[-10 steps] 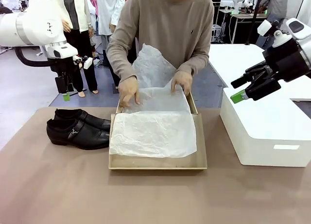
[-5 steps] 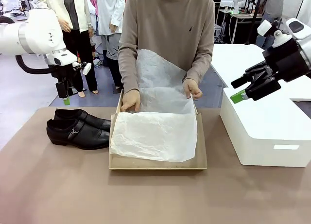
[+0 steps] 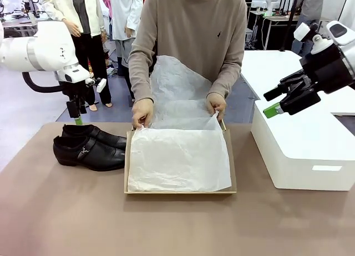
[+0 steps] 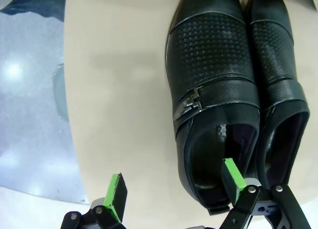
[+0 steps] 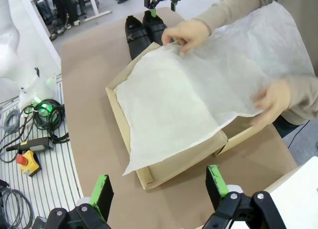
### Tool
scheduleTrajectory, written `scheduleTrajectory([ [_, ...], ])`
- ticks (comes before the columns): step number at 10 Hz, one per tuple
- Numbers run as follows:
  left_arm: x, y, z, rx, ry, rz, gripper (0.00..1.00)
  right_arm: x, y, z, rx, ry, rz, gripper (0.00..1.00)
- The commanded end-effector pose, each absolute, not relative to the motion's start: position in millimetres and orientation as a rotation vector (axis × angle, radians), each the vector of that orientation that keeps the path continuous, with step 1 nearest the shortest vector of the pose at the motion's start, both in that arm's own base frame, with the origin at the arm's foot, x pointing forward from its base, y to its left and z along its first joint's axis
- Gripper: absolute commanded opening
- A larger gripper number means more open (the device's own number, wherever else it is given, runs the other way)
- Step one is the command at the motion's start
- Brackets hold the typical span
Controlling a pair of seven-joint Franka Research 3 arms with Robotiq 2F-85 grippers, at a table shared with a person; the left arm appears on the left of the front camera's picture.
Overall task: Pack the shoes into the box.
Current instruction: Place one shoe of the Shoes into the Shoes Box.
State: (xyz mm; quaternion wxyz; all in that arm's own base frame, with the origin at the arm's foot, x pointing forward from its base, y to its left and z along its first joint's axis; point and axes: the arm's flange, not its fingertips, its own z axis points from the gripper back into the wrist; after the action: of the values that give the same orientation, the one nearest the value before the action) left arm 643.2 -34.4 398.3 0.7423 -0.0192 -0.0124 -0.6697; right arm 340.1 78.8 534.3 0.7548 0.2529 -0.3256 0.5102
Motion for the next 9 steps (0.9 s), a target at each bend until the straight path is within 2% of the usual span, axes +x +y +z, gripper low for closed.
scheduleTrajectory([
  [1, 645.9, -32.8, 396.4, -0.014, -0.025, -1.537, 1.0, 344.8, 79.8, 534.6, 0.568, -0.739, 1.136, 1.0],
  [9, 644.6, -36.6, 393.4, -0.03, -0.008, -1.534, 1.0, 344.8, 79.8, 534.6, 0.568, -0.739, 1.136, 1.0],
])
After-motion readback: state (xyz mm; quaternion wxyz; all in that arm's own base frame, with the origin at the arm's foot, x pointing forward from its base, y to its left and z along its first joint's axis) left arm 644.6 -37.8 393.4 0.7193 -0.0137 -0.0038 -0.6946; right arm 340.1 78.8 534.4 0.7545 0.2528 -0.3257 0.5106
